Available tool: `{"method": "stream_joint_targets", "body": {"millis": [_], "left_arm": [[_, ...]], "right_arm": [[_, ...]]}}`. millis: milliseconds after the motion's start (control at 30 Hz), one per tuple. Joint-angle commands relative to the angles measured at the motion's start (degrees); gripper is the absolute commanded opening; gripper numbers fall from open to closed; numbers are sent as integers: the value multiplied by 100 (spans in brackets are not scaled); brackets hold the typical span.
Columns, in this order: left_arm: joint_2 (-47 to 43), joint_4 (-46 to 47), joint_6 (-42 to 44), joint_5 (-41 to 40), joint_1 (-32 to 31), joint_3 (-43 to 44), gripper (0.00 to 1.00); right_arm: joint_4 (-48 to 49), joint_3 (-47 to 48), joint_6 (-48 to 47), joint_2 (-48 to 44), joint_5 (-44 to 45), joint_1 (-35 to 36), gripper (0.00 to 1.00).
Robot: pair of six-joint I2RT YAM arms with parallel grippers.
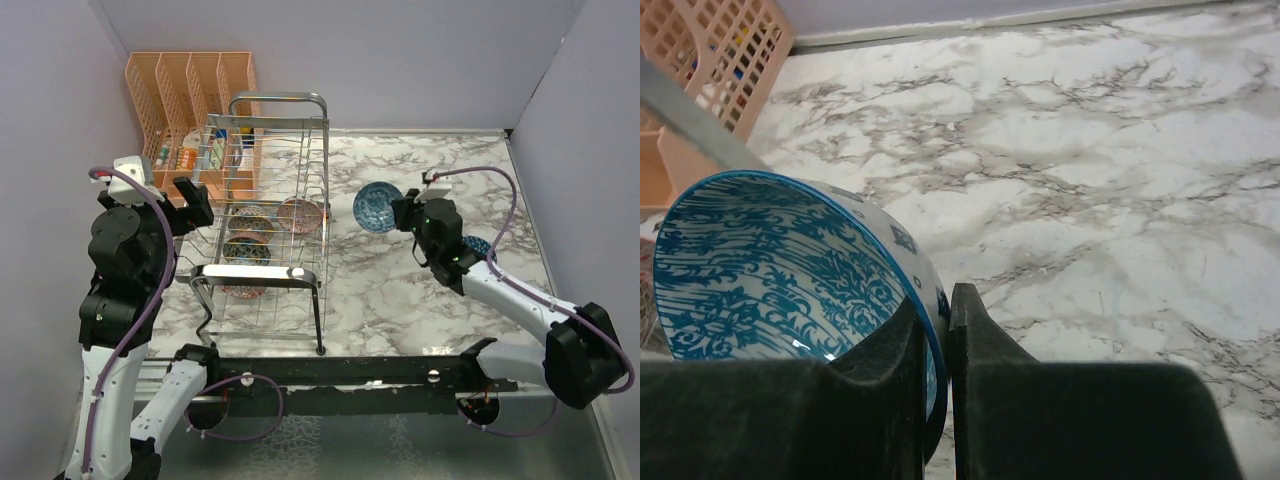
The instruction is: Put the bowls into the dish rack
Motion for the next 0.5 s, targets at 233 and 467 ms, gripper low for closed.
{"method": "stream_joint_targets", "body": {"millis": [233,467], "left_arm": [[-100,-121,-158,66,-13,251,99],[-87,-131,-111,-29,-13,267,99]], "right_arm": [[2826,263,-2032,1354,1921,2177,1],[4295,666,-3435,2509,2170,2741,1]]}}
